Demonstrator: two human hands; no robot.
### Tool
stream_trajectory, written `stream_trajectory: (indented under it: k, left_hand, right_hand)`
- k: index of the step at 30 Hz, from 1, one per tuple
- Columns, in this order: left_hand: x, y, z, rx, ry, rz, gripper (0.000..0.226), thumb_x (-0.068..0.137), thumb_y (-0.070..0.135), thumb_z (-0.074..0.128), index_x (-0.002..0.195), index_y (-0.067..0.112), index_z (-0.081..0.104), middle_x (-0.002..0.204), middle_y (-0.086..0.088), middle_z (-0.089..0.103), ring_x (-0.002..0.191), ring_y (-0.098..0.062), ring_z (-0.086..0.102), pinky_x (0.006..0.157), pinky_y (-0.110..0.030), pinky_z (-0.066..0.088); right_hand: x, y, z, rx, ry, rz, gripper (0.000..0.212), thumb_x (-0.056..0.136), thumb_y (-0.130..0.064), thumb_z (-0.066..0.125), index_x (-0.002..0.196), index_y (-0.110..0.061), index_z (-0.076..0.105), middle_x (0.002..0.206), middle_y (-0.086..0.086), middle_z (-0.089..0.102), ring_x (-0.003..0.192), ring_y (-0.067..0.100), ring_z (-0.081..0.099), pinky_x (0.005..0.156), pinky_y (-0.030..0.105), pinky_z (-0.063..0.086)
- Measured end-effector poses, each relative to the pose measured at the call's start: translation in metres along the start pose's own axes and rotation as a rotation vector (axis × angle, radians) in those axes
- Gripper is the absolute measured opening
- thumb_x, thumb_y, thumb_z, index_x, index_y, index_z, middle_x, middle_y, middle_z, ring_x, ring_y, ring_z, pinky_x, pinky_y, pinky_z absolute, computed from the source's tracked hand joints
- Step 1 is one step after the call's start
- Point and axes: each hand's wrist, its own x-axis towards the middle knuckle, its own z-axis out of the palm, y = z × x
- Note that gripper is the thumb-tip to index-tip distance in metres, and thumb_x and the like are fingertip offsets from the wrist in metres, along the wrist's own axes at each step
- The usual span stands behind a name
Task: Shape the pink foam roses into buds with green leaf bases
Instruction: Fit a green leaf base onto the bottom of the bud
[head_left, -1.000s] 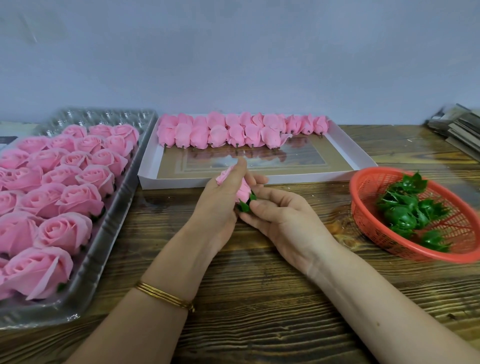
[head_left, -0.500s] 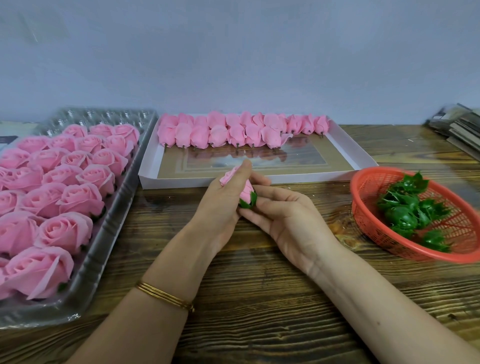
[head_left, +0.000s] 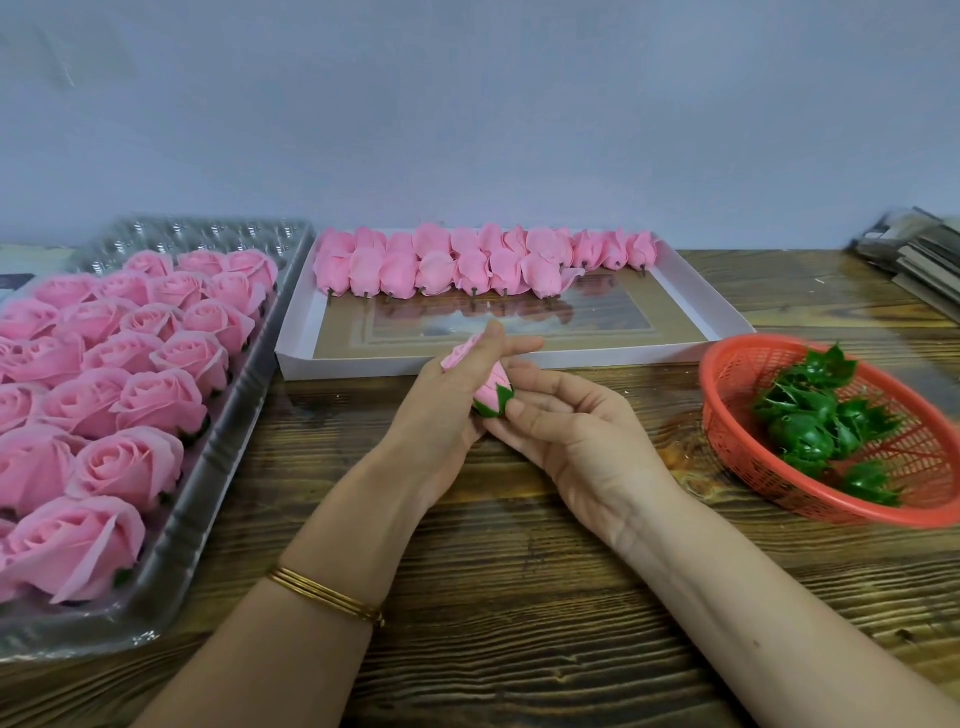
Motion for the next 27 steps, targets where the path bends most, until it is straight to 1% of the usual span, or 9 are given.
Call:
stream_trajectory:
  k: [4, 6, 8, 12, 15, 18, 20, 23, 27]
  left_hand:
    - [-0.0002, -0.0003, 0.0009, 0.004, -0.014, 0.013, 0.039, 0.092, 0.051, 0.049, 0.096, 0.026, 0.078, 0.093, -0.002, 0.074, 0.093, -0.015, 0.071, 0.081, -0.027, 0.056]
    - [-0.0003, -0.0001, 0.0017, -0.012, -0.003, 0.017, 0.041, 0.087, 0.053, 0.051, 0.093, 0.023, 0.079, 0.091, -0.002, 0.074, 0.092, -0.015, 0.070, 0.082, -0.030, 0.054]
    - [-0.0003, 0.0002, 0.0033, -0.023, 0.012, 0.021, 0.042, 0.091, 0.050, 0.049, 0.085, 0.021, 0.078, 0.089, -0.003, 0.073, 0.090, -0.013, 0.070, 0.084, -0.030, 0.054]
    - [-0.0021, 0.0020, 0.0058, -0.070, 0.033, 0.034, 0.045, 0.098, 0.043, 0.047, 0.072, 0.018, 0.073, 0.079, -0.006, 0.071, 0.074, -0.013, 0.068, 0.065, -0.023, 0.055]
    - [-0.0037, 0.0037, 0.0052, -0.044, 0.040, 0.033, 0.044, 0.097, 0.045, 0.047, 0.069, 0.020, 0.071, 0.073, -0.004, 0.067, 0.068, -0.014, 0.064, 0.059, -0.023, 0.051]
    - [-0.0043, 0.0047, 0.0045, -0.021, 0.051, 0.034, 0.044, 0.097, 0.046, 0.047, 0.068, 0.022, 0.070, 0.070, -0.002, 0.064, 0.067, -0.013, 0.060, 0.066, -0.028, 0.045]
    - [-0.0040, 0.0050, 0.0044, -0.022, 0.067, 0.034, 0.045, 0.097, 0.046, 0.047, 0.067, 0.023, 0.070, 0.067, 0.000, 0.063, 0.066, -0.013, 0.058, 0.068, -0.029, 0.044]
    - [-0.0046, 0.0050, 0.0045, -0.011, 0.066, 0.035, 0.047, 0.098, 0.046, 0.046, 0.066, 0.022, 0.070, 0.066, 0.000, 0.062, 0.061, -0.011, 0.056, 0.059, -0.023, 0.044]
    - [-0.0046, 0.0042, 0.0045, -0.004, 0.056, 0.043, 0.046, 0.099, 0.045, 0.046, 0.069, 0.020, 0.069, 0.066, -0.001, 0.061, 0.057, -0.010, 0.054, 0.049, -0.019, 0.042]
  right_hand:
    - [-0.0007, 0.0001, 0.0006, 0.031, 0.005, -0.013, 0.034, 0.072, 0.015, 0.064, 0.105, 0.009, 0.063, 0.096, 0.021, 0.074, 0.089, 0.027, 0.073, 0.076, 0.031, 0.060]
    - [-0.0013, 0.0009, 0.0007, 0.057, 0.017, -0.031, 0.036, 0.063, 0.010, 0.068, 0.099, 0.009, 0.063, 0.094, 0.018, 0.074, 0.086, 0.028, 0.074, 0.072, 0.030, 0.060]
    - [-0.0013, 0.0018, 0.0005, 0.080, 0.036, -0.035, 0.034, 0.059, 0.009, 0.069, 0.092, 0.009, 0.063, 0.089, 0.017, 0.075, 0.082, 0.028, 0.074, 0.068, 0.028, 0.060]
    - [-0.0005, 0.0023, -0.0006, -0.015, 0.083, 0.038, 0.031, 0.058, 0.000, 0.073, 0.087, 0.009, 0.067, 0.084, 0.021, 0.073, 0.071, 0.025, 0.073, 0.062, 0.025, 0.059]
    - [-0.0005, 0.0008, -0.0013, -0.106, 0.084, 0.081, 0.013, 0.059, -0.005, 0.074, 0.070, 0.001, 0.073, 0.075, 0.020, 0.072, 0.063, 0.021, 0.072, 0.058, 0.022, 0.058]
    - [-0.0004, -0.0014, -0.0022, -0.102, 0.061, 0.111, 0.006, 0.062, -0.002, 0.073, 0.068, 0.000, 0.074, 0.073, 0.018, 0.072, 0.063, 0.019, 0.071, 0.057, 0.021, 0.058]
    - [-0.0008, -0.0030, -0.0022, -0.102, 0.050, 0.141, 0.005, 0.072, 0.006, 0.069, 0.073, 0.002, 0.073, 0.074, 0.018, 0.072, 0.063, 0.019, 0.071, 0.058, 0.021, 0.058]
    - [-0.0019, -0.0037, -0.0008, -0.140, 0.053, 0.158, 0.014, 0.083, 0.011, 0.061, 0.076, 0.003, 0.070, 0.070, 0.015, 0.071, 0.058, 0.016, 0.069, 0.055, 0.020, 0.057]
    - [-0.0027, -0.0031, 0.0015, -0.196, 0.042, 0.144, 0.012, 0.087, 0.007, 0.061, 0.078, 0.001, 0.067, 0.065, 0.012, 0.069, 0.052, 0.011, 0.064, 0.051, 0.018, 0.055]
